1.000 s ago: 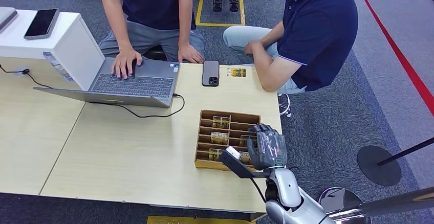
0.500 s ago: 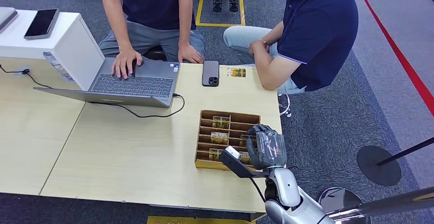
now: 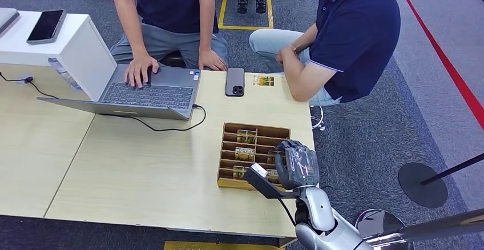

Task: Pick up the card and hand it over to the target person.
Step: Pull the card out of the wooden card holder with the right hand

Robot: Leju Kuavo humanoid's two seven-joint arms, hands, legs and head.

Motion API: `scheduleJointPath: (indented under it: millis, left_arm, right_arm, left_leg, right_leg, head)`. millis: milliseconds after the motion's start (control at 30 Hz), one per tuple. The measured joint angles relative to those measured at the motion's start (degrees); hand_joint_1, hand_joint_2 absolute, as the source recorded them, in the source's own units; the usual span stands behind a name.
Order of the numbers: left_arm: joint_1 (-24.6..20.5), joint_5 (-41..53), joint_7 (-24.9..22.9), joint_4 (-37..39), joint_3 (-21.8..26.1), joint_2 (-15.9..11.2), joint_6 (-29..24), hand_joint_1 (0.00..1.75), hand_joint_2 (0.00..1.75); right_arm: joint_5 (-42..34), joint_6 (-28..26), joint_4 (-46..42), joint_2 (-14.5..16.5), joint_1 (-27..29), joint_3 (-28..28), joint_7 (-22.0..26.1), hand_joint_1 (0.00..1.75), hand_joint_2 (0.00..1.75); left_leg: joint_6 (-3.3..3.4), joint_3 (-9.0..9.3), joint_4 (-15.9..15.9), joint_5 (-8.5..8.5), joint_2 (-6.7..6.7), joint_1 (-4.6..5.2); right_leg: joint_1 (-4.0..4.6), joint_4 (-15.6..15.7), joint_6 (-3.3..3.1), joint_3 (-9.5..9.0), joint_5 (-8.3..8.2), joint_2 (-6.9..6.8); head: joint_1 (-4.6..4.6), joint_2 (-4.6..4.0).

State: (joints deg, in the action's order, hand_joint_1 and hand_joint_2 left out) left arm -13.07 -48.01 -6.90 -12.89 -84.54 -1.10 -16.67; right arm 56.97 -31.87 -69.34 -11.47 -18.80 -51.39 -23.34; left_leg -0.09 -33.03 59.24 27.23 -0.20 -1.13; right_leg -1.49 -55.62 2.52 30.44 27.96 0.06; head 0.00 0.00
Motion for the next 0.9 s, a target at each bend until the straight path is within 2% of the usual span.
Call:
scheduleJointPath:
  millis: [300,433,467,600,900]
  left_arm:
    - [-0.21,-0.07,0.77,0.02,0.59,-0.11,-0.75,0.00,0.00]
    - [-0.21,-0.25,0.65,0.04,0.83,-0.10,-0.86,0.00,0.00]
    - [-0.19,-0.25,0.63,0.04,0.83,-0.10,-0.86,0.00,0.00]
    - [-0.12,-0.25,0.61,0.06,0.96,-0.16,-1.18,0.00,1.75]
    - [0.04,-0.92,0.84,0.09,1.71,-0.28,0.34,0.00,1.75]
  right_arm:
    - [0.55,2.05,-0.28,-0.57,0.03,-1.13,-0.48,1.48,1.75]
    - [0.66,2.59,-0.56,-0.90,0.26,-1.35,-0.59,1.75,1.75]
    - [0.67,2.59,-0.61,-0.93,0.32,-1.34,-0.63,1.75,1.75]
    - [0.83,2.30,-0.86,-0.97,0.54,-1.20,-0.80,1.75,1.75]
    - [-0.11,0.67,-0.44,-0.34,0.30,-0.74,0.12,1.75,1.75]
  left_leg:
    - [0.01,0.03,-0.03,-0.03,0.00,-0.01]
    - [0.01,0.06,-0.03,-0.01,-0.02,-0.01]
    - [0.01,0.06,-0.03,0.00,-0.02,-0.01]
    - [0.03,0.13,-0.08,-0.02,-0.02,-0.01]
    - [0.01,0.07,-0.04,-0.02,-0.03,-0.01]
  right_leg:
    - [0.01,0.02,-0.04,-0.02,-0.03,-0.01]
    - [0.01,0.04,-0.04,-0.06,-0.01,-0.03]
    - [0.01,0.03,-0.04,-0.06,0.00,-0.03]
    - [0.03,0.10,-0.09,-0.14,-0.02,-0.04]
    - [0.02,0.04,-0.05,-0.07,-0.02,-0.04]
  head:
    - [0.00,0.00]
    - [0.00,0.00]
    - [0.00,0.00]
    - [0.00,0.00]
    - [0.00,0.00]
